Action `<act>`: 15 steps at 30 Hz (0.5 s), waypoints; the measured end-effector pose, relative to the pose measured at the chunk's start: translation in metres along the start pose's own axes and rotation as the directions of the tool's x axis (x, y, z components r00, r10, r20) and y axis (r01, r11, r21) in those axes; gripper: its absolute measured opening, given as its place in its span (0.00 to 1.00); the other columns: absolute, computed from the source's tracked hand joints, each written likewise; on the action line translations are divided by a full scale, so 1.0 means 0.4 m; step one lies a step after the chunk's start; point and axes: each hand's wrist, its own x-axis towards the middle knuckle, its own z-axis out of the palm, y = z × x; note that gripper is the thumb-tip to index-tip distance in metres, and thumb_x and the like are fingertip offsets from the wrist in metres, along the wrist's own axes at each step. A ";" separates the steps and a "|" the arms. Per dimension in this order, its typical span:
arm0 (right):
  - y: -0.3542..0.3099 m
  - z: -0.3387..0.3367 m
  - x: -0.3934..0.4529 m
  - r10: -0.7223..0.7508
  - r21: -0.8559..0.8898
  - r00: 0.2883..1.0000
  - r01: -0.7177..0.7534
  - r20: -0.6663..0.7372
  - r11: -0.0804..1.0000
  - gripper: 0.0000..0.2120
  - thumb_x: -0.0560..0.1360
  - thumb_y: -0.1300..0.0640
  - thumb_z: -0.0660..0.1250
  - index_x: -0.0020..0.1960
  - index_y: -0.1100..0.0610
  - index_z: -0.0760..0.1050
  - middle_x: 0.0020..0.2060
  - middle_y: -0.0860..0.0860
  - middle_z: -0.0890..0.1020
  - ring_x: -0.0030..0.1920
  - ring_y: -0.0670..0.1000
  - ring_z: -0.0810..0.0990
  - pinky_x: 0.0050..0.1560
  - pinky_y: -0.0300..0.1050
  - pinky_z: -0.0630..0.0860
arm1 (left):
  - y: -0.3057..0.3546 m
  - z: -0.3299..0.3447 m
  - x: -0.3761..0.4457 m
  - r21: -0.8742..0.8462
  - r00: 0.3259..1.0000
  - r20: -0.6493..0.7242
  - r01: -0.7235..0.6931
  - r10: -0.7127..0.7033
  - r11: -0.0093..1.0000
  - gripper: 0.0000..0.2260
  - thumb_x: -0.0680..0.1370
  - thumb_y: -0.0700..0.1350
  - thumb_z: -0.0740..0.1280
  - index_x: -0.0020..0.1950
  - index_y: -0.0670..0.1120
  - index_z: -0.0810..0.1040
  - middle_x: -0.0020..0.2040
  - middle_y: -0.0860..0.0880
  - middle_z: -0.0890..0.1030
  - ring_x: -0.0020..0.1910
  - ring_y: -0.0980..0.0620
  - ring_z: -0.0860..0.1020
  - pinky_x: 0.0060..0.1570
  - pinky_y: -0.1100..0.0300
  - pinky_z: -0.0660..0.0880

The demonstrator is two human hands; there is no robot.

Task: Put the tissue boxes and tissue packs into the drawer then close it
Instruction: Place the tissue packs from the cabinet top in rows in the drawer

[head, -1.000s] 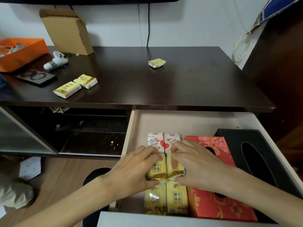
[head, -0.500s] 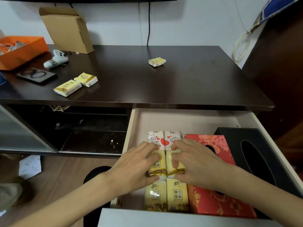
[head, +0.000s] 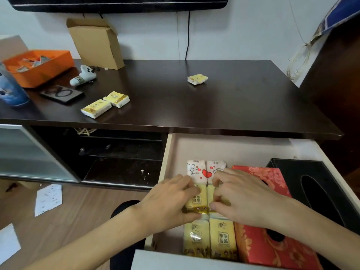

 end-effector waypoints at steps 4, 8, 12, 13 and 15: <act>0.005 -0.064 0.090 0.013 0.051 0.984 -0.004 -0.176 0.999 0.13 0.79 0.40 0.59 0.49 0.44 0.81 0.47 0.39 0.76 0.52 0.42 0.72 0.45 0.44 0.68 | -0.043 -0.099 -0.018 -0.062 0.979 -0.169 0.101 -0.110 0.993 0.20 0.79 0.63 0.60 0.62 0.52 0.78 0.53 0.56 0.77 0.52 0.56 0.75 0.49 0.59 0.74; -0.011 -0.129 0.237 0.080 0.241 0.955 -0.009 -0.285 0.970 0.09 0.79 0.44 0.62 0.45 0.42 0.80 0.44 0.38 0.80 0.47 0.43 0.76 0.43 0.43 0.70 | -0.174 -0.219 -0.051 -0.087 0.892 -0.300 0.327 -0.338 0.941 0.15 0.79 0.59 0.60 0.59 0.55 0.80 0.50 0.59 0.78 0.51 0.60 0.76 0.45 0.58 0.76; -0.050 -0.183 0.430 0.045 0.395 0.943 0.093 -0.328 0.914 0.05 0.79 0.50 0.67 0.47 0.42 0.80 0.47 0.42 0.83 0.46 0.42 0.81 0.47 0.45 0.76 | -0.371 -0.291 -0.077 -0.156 0.738 -0.408 0.524 -0.537 0.838 0.11 0.78 0.53 0.66 0.58 0.53 0.81 0.52 0.57 0.79 0.51 0.58 0.78 0.49 0.54 0.77; -0.063 -0.191 0.485 0.044 0.401 0.939 0.103 -0.340 0.910 0.05 0.79 0.51 0.67 0.50 0.42 0.81 0.50 0.42 0.83 0.48 0.44 0.81 0.49 0.46 0.77 | -0.427 -0.300 -0.079 -0.168 0.697 -0.421 0.569 -0.580 0.805 0.12 0.78 0.52 0.66 0.59 0.52 0.81 0.54 0.55 0.79 0.53 0.55 0.78 0.51 0.53 0.76; -0.092 -0.201 0.598 0.043 0.406 0.928 0.119 -0.370 0.906 0.09 0.80 0.52 0.66 0.59 0.48 0.81 0.57 0.46 0.82 0.54 0.48 0.80 0.52 0.47 0.75 | -0.537 -0.312 -0.078 -0.165 0.642 -0.405 0.649 -0.651 0.743 0.15 0.77 0.50 0.67 0.62 0.48 0.80 0.60 0.50 0.77 0.58 0.49 0.77 0.55 0.51 0.74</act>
